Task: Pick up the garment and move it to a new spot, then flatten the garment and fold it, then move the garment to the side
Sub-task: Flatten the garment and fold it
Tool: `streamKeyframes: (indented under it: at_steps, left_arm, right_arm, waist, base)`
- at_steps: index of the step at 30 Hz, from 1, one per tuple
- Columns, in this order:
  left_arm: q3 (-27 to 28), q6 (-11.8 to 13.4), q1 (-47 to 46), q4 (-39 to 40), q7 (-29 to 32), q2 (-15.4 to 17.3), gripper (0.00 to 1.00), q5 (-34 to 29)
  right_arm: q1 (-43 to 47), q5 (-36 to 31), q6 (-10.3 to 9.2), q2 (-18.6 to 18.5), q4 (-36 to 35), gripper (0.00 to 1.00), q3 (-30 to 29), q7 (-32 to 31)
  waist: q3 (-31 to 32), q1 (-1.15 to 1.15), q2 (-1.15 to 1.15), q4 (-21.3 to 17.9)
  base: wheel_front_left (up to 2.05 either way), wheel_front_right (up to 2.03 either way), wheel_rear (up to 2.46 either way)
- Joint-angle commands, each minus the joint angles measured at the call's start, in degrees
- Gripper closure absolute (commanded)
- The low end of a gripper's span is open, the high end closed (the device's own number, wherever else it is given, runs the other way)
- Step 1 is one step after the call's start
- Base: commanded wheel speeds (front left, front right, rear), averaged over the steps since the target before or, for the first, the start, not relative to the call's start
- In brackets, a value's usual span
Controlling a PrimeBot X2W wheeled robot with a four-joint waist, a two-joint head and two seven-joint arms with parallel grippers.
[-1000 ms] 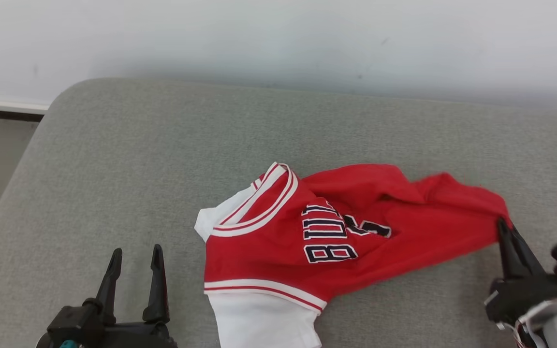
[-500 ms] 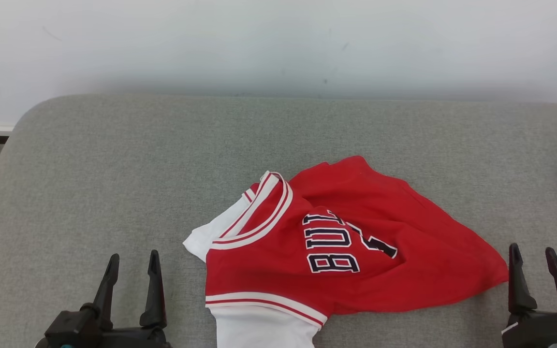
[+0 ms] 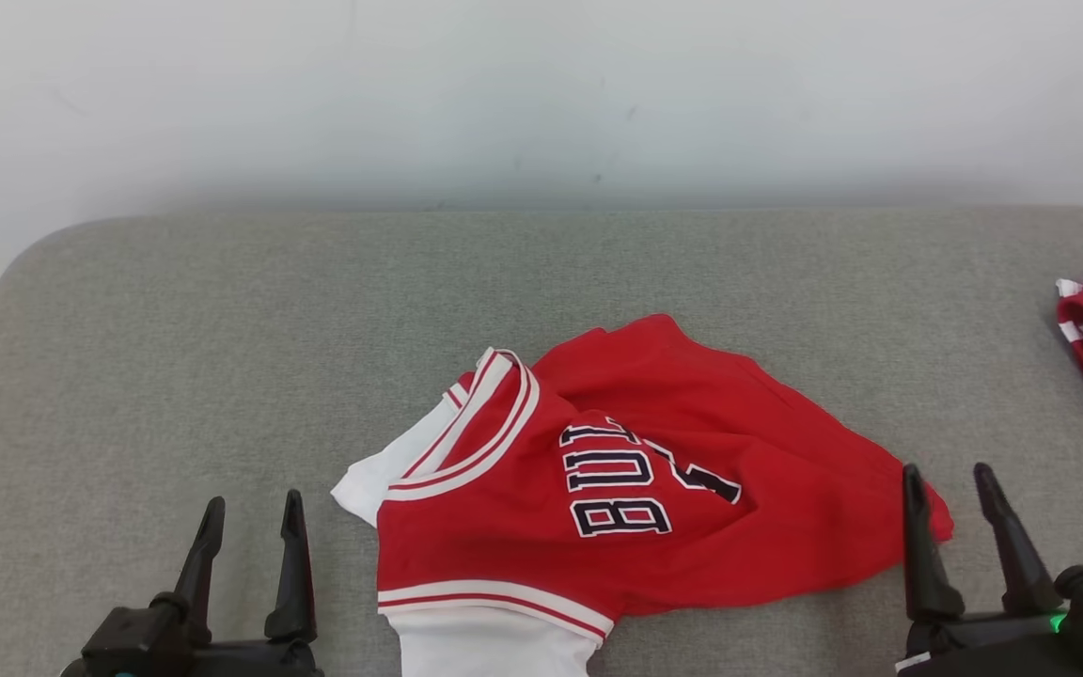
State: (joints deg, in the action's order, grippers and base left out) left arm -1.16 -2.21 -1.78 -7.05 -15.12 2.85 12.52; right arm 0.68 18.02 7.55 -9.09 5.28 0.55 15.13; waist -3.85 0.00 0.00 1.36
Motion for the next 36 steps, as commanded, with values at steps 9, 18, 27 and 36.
streamKeyframes:
  at_steps: [9, 18, 27, 36]
  left_arm:
    - [-0.81, -2.63, -8.72, -1.18, -0.01, 0.73, 0.0, -4.04]
    - [-4.42, -4.55, -20.82, -9.09, 0.0, 1.89, 0.0, -5.35]
    - [-9.16, -5.22, -28.66, -19.52, 0.0, 3.38, 0.0, -4.7]
    - [-14.77, -5.16, -32.47, -33.77, 0.21, 5.66, 0.0, -1.65]
  right_arm:
    - [-0.89, -0.85, -0.15, 0.4, 0.39, 0.0, 0.9, 0.0]
    - [-3.08, -0.77, -0.15, 1.16, 1.82, 0.0, 1.12, 0.0]
    - [-5.37, -0.35, -0.15, 1.38, 3.38, 0.0, 0.96, 0.0]
    - [-6.61, -0.42, -0.15, 1.84, 4.44, 0.0, 0.88, 0.0]
  waist:
    - [-2.02, 0.0, 0.0, -2.92]
    - [-4.68, 0.0, 0.0, -6.05]
    - [-7.6, 0.0, 0.0, -8.93]
    - [-8.82, 0.0, 0.0, -10.19]
  base:
    - [0.0, 0.0, 0.0]
    - [0.0, 0.0, 0.0]
    - [0.0, 0.0, 0.0]
    - [0.0, 0.0, 0.0]
